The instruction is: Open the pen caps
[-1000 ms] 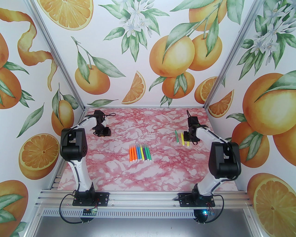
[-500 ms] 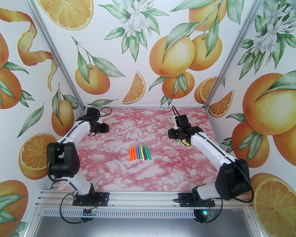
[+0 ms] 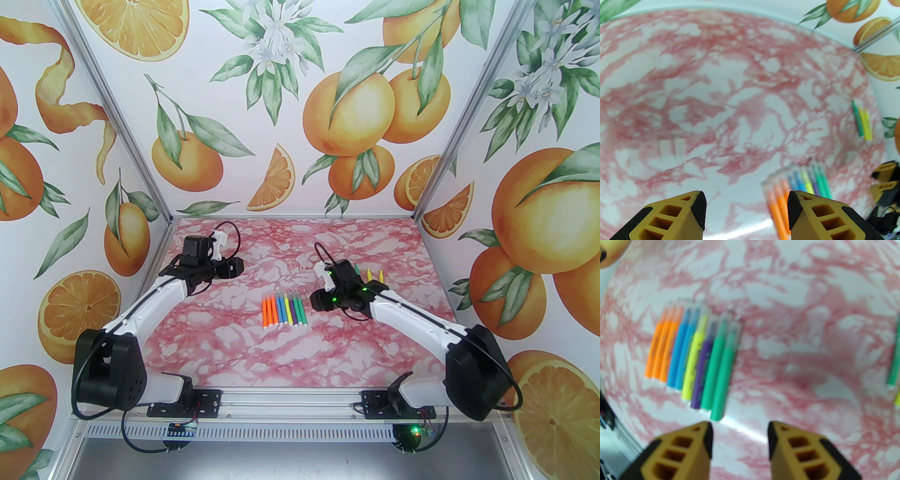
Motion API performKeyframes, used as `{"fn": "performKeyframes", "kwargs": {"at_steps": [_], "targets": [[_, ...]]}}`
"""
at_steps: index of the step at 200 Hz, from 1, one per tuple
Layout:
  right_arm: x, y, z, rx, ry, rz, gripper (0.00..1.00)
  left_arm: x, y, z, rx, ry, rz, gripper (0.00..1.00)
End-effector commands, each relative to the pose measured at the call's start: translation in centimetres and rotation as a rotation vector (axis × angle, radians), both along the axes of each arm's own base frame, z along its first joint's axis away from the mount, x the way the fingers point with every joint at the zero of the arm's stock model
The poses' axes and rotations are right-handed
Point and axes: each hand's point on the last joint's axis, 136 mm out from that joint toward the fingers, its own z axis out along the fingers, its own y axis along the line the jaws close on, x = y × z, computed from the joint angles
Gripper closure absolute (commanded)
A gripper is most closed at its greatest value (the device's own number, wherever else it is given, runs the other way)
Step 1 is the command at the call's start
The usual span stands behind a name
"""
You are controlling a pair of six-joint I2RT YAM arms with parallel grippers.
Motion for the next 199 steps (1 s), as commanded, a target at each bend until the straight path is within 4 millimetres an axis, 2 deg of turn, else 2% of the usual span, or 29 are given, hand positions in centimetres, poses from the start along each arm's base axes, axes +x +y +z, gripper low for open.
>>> {"fn": "performKeyframes", "kwargs": {"at_steps": [1,46,118,144,199], "targets": [[-0.5,1.9,-1.6,0.036,0.038,0.036,0.57,-0.1,-0.9,2.6,-0.06,-0.095,-0.025,0.38],[-1.0,3.3,-4.4,0.009,0.1,0.069,0.6,-1.0,-0.5,2.9,-0.033,-0.115,-0.023,0.38],[-0.9,3.8,-6.2,-0.016,0.143,0.078,0.62,-1.2,-0.3,2.9,-0.017,-0.117,-0.023,0.38],[-0.8,3.2,-6.9,-0.06,0.151,0.064,0.64,-1.2,-0.2,2.9,-0.01,-0.116,-0.023,0.38],[-0.2,0.0,-8.3,-0.36,0.127,0.045,0.66,-1.3,-0.2,3.2,-0.009,-0.117,-0.022,0.38]]}}
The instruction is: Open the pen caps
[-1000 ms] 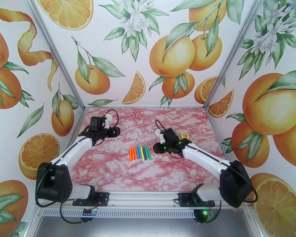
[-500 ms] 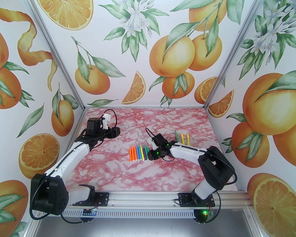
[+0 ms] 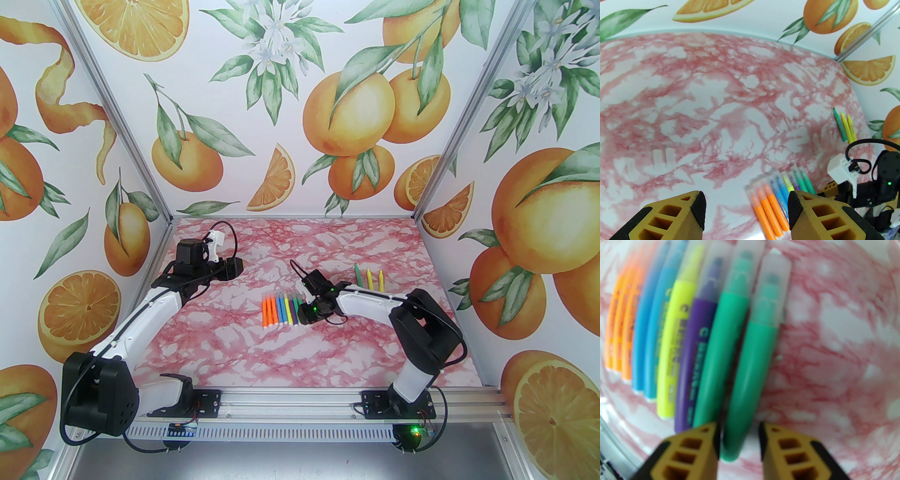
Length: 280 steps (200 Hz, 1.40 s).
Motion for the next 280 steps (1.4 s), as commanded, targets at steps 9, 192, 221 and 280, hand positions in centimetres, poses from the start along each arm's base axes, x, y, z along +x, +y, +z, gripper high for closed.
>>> {"fn": "performKeyframes", "kwargs": {"at_steps": [9,192,221,280], "targets": [[0.9,-2.7,-1.0,-0.206,-0.034,-0.008,0.66,-0.3,0.0,1.1,0.012,-0.037,-0.008,0.38],[3.1,-2.1,1.7,-0.047,-0.07,-0.067,0.98,-1.3,-2.7,-1.6,-0.163,0.067,-0.066,0.38],[2.9,-0.2,4.8,0.1,-0.101,-0.016,1.0,-1.4,-4.8,-1.4,-0.228,0.088,-0.106,0.39],[2.3,2.8,8.0,0.315,-0.121,0.056,1.0,-2.1,-9.9,-0.9,-0.348,0.136,-0.197,0.43]]}}
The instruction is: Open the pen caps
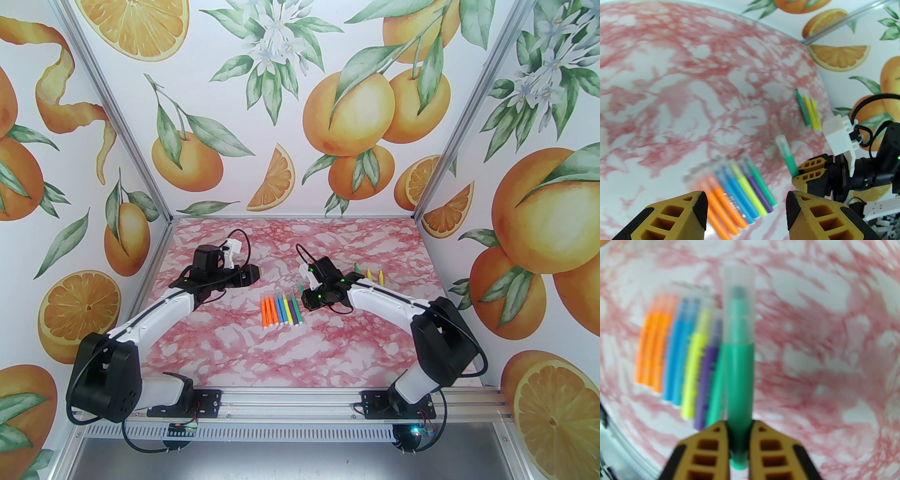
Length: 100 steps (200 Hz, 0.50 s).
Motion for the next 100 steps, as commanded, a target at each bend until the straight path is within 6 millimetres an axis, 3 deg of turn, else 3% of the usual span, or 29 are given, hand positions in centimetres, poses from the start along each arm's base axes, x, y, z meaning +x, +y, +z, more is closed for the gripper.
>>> {"fn": "performKeyframes", "kwargs": {"at_steps": [1,49,100], "targets": [[-0.6,2.0,1.4,0.12,-0.007,0.062,1.0,0.3,-2.0,1.5,-0.091,-0.016,-0.032,0.43],[-0.9,3.2,3.0,0.208,-0.023,0.099,1.0,-0.2,-4.5,1.4,-0.135,0.017,-0.076,0.49],[-1.4,3.8,4.6,0.274,-0.046,0.134,1.0,0.3,-6.4,-0.3,-0.155,0.069,-0.082,0.53]]}}
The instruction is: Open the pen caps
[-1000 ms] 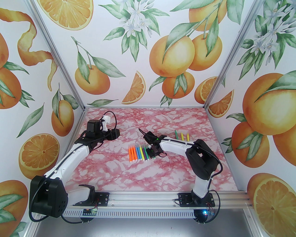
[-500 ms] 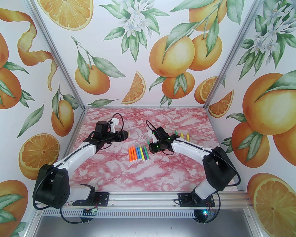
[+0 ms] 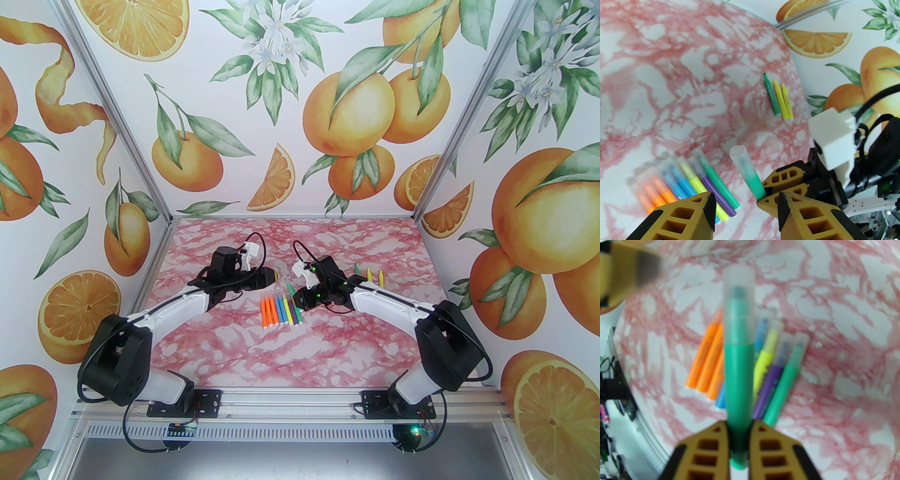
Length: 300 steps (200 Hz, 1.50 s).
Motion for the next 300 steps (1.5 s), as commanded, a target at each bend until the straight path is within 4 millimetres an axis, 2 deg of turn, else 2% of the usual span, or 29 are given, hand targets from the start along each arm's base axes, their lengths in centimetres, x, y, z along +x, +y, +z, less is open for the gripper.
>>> {"fn": "performKeyframes", "kwargs": {"at_steps": [1,57,91,135,172,214,238,253,268,300], "targets": [[-0.2,0.9,2.2,0.08,-0.042,0.031,1.0,1.2,-1.3,1.3,-0.056,-0.027,0.0,0.53],[-0.6,1.0,2.2,0.089,-0.035,0.046,1.0,1.5,-3.9,2.3,-0.147,-0.036,-0.059,0.55],[-0.7,1.2,2.3,0.1,-0.036,0.057,1.0,1.5,-4.2,2.7,-0.159,-0.041,-0.07,0.56],[-0.7,1.1,2.6,0.105,-0.052,0.053,1.0,1.4,-4.3,2.5,-0.161,-0.027,-0.074,0.68],[-0.6,1.0,2.8,0.107,-0.067,0.047,1.0,1.3,-4.6,2.6,-0.165,-0.024,-0.085,0.7],[-0.4,0.8,2.7,0.099,-0.074,0.035,1.0,1.2,-4.8,2.8,-0.171,-0.023,-0.094,0.81],[-0.2,0.5,2.4,0.082,-0.076,0.022,0.82,1.1,-4.9,3.1,-0.176,-0.024,-0.099,0.89],[-0.3,0.5,2.3,0.082,-0.074,0.027,0.74,1.1,-4.9,3.3,-0.178,-0.026,-0.1,0.94],[-0.5,0.7,2.3,0.094,-0.071,0.037,0.7,1.1,-4.9,3.6,-0.181,-0.028,-0.1,0.97],[-0.7,0.8,2.3,0.106,-0.068,0.041,0.69,1.1,-4.9,3.8,-0.183,-0.031,-0.103,1.0]]}}
